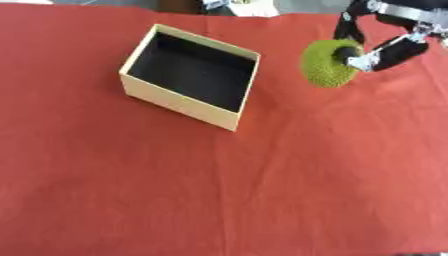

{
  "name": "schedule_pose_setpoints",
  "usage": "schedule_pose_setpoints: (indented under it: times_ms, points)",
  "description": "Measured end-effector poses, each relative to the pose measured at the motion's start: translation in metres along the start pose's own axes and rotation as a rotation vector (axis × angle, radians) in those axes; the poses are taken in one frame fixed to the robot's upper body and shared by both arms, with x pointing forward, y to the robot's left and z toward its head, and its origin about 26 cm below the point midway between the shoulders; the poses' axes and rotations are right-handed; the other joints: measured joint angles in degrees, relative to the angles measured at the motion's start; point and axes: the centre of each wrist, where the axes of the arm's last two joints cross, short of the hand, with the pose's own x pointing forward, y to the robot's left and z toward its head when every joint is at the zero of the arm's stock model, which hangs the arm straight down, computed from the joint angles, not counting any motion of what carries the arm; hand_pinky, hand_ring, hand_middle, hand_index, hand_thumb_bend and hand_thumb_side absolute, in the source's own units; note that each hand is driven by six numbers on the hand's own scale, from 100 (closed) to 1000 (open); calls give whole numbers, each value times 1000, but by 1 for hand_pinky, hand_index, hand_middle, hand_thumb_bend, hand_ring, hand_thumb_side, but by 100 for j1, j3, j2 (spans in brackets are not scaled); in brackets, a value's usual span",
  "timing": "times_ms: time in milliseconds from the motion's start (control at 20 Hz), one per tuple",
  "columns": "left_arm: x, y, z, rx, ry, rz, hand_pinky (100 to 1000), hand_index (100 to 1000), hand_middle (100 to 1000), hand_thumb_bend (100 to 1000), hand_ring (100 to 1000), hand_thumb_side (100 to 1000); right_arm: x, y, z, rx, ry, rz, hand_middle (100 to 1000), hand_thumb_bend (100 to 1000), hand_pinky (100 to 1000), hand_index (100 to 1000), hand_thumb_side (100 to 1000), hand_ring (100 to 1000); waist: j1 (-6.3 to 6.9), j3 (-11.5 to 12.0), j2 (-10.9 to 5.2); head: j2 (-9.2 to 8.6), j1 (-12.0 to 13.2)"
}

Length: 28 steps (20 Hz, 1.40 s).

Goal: Pick up objects on the table and place them in the box.

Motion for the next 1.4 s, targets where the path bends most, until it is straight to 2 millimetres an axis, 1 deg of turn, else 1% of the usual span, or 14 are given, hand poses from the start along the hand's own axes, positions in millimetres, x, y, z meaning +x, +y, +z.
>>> schedule_pose_setpoints:
  times_ms: [150, 350, 550, 750, 900, 1050, 1400]
  points:
    - [0, -2, -1, 4, -2, 15, 554, 654, 888, 156, 875, 721, 15, -8, -25, -40, -33, 22, 283, 100, 616, 379, 100, 527, 28, 92, 38, -11, 0]
    - [1, -6, -3, 6, -9, 36, 554, 654, 887, 157, 874, 719, 34, -8, -56, -79, -49, 18, 292, 100, 605, 392, 100, 533, 69, 223, 63, -72, 33]
    - [1, -8, -5, 7, -16, 53, 553, 654, 886, 160, 873, 719, 50, 0, -81, -127, -41, -16, 288, 100, 600, 381, 100, 529, 68, 329, 86, -157, 91]
    - [2, -11, -9, 4, -25, 68, 553, 653, 886, 163, 874, 721, 63, 12, -101, -181, -17, -58, 286, 100, 606, 378, 100, 532, 62, 437, 120, -210, 112]
    - [3, -13, -10, 6, -27, 80, 553, 653, 886, 165, 873, 721, 71, 21, -113, -213, 9, -77, 286, 100, 610, 376, 100, 534, 30, 510, 139, -228, 120]
    - [3, -15, -12, 5, -29, 90, 553, 653, 886, 167, 873, 721, 76, 31, -119, -237, 49, -88, 287, 100, 611, 377, 100, 535, 21, 575, 141, -267, 128]
    - [4, -17, -13, -2, -28, 105, 552, 653, 886, 168, 873, 723, 69, 52, -121, -290, 222, -86, 287, 100, 609, 377, 100, 536, -2, 647, 165, -342, 153]
